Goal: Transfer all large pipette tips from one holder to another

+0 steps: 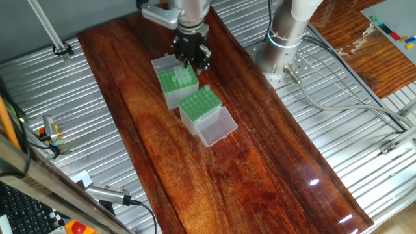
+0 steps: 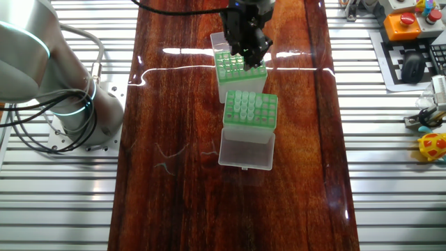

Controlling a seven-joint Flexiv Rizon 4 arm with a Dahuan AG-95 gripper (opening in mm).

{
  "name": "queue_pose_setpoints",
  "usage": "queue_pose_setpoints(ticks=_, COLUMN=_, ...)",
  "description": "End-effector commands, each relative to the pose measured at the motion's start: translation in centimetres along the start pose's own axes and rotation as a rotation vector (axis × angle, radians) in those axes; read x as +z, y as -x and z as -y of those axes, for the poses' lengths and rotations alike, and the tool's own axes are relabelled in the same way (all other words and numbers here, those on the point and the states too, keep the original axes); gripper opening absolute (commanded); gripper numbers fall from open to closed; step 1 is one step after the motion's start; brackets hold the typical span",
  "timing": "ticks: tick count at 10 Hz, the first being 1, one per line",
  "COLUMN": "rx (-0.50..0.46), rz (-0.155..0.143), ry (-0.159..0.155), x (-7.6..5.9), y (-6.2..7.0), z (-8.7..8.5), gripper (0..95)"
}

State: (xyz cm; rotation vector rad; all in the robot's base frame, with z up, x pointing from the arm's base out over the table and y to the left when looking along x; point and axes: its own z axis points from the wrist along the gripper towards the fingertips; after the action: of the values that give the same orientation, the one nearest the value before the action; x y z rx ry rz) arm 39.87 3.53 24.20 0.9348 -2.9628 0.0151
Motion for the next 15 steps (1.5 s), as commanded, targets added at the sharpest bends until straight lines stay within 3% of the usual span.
queue_pose_setpoints(ticks=1, rx=-0.002, rz=-0.014, ry=0.0, x=0.0, y=0.3, z=0.1, gripper=38.0)
queue_pose_setpoints(ticks=2, rx=-0.007, rz=-0.025, ry=0.001, x=0.0, y=0.3, z=0.1, gripper=19.0)
queue_pose_setpoints(ticks=3, rx=-0.008, rz=-0.024, ry=0.006, x=0.0, y=0.3, z=0.1, gripper=19.0)
queue_pose_setpoints(ticks=4, rx=0.018, rz=-0.022, ry=0.03, x=0.9, y=0.2, z=-0.2, gripper=38.0)
queue_pose_setpoints(ticks=5, rx=0.05, rz=-0.033, ry=0.035, x=2.4, y=0.2, z=-1.1, gripper=38.0)
queue_pose_setpoints(ticks=6, rx=0.07, rz=-0.034, ry=0.039, x=3.9, y=0.3, z=-1.9, gripper=19.0)
queue_pose_setpoints(ticks=7, rx=0.072, rz=-0.033, ry=0.036, x=5.2, y=0.5, z=-2.4, gripper=19.0)
queue_pose_setpoints(ticks=8, rx=0.068, rz=-0.033, ry=0.035, x=5.7, y=0.5, z=-2.5, gripper=19.0)
queue_pose_setpoints(ticks=14, rx=0.016, rz=-0.034, ry=0.041, x=5.7, y=0.5, z=-2.5, gripper=19.0)
queue_pose_setpoints(ticks=15, rx=0.012, rz=-0.031, ry=0.049, x=6.7, y=0.2, z=-3.4, gripper=19.0)
